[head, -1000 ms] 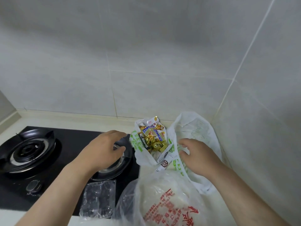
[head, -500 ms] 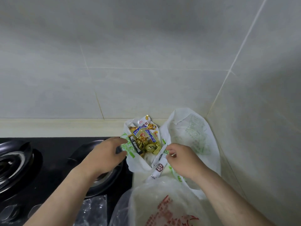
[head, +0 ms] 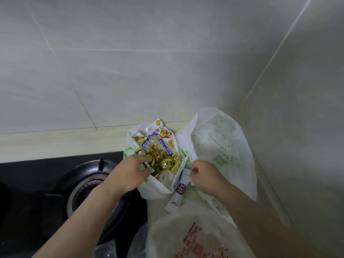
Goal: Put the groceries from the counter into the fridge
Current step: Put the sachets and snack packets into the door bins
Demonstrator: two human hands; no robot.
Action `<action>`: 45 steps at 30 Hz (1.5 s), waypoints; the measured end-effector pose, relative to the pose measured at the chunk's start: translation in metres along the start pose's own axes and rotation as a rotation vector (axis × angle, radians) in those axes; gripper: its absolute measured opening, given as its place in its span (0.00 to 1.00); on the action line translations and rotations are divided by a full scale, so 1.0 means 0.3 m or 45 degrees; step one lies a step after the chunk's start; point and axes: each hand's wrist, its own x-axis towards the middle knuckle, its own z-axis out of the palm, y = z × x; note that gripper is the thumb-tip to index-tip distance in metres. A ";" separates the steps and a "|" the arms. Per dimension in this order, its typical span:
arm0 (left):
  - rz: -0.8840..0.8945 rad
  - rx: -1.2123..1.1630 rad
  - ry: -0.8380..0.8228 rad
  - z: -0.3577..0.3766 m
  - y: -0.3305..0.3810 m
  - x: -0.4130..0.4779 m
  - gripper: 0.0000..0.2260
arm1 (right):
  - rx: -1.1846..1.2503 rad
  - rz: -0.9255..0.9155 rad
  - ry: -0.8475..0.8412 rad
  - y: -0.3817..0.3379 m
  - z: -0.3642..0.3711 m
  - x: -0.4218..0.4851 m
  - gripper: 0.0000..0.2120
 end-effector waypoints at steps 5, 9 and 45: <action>-0.053 -0.009 0.031 0.069 -0.005 0.066 0.09 | 0.000 0.135 -0.098 -0.011 0.073 0.058 0.12; 0.060 0.042 -0.072 0.160 0.035 0.111 0.06 | 0.103 0.215 -0.115 0.016 0.104 0.092 0.07; -0.164 -0.609 -0.140 0.257 0.082 0.144 0.07 | 1.164 0.622 0.156 0.084 0.220 0.074 0.06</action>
